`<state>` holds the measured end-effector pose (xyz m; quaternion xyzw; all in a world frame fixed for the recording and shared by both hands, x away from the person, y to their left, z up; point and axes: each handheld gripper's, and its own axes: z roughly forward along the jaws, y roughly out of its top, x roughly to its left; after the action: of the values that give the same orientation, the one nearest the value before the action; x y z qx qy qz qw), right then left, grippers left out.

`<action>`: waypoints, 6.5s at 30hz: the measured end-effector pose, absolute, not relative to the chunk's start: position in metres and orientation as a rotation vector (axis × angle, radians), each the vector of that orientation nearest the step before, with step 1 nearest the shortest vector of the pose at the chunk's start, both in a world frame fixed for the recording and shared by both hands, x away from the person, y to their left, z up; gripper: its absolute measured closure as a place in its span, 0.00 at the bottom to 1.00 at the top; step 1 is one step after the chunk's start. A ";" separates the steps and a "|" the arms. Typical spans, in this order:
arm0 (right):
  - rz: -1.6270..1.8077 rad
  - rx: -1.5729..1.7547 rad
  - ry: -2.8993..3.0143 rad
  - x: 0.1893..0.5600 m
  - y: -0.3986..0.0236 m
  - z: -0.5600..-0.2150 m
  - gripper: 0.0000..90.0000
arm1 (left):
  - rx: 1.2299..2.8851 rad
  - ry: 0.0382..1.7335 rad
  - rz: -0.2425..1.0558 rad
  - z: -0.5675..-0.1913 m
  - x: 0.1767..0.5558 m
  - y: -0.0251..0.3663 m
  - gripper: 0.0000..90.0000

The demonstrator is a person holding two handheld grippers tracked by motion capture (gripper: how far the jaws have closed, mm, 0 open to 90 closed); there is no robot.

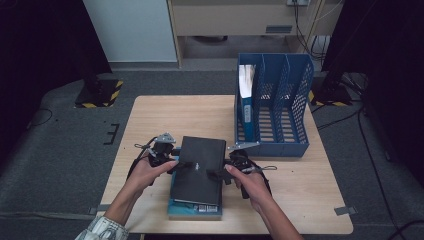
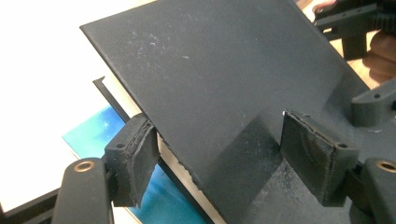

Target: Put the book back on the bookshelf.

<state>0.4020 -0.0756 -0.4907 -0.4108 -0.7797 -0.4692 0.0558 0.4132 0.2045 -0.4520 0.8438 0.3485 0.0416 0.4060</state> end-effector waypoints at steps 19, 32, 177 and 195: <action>-1.435 -1.208 -2.523 0.404 -0.065 -0.447 0.21 | 2.102 0.873 0.188 -0.421 0.413 0.222 0.47; -1.443 -1.200 -2.600 0.421 -0.051 -0.428 0.26 | 2.079 0.901 0.238 -0.405 0.421 0.234 0.56; -1.575 -0.861 -2.905 0.419 -0.010 -0.363 0.47 | 1.949 1.007 0.408 -0.447 0.415 0.244 0.58; -1.629 -0.936 -2.864 0.423 -0.002 -0.373 0.44 | 2.015 1.051 0.473 -0.463 0.403 0.261 0.33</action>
<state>0.4226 -0.0025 -0.3732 -0.2707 -0.8278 -0.4707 -0.1413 0.4031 0.2608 -0.4628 0.7960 0.4153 0.1869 0.3988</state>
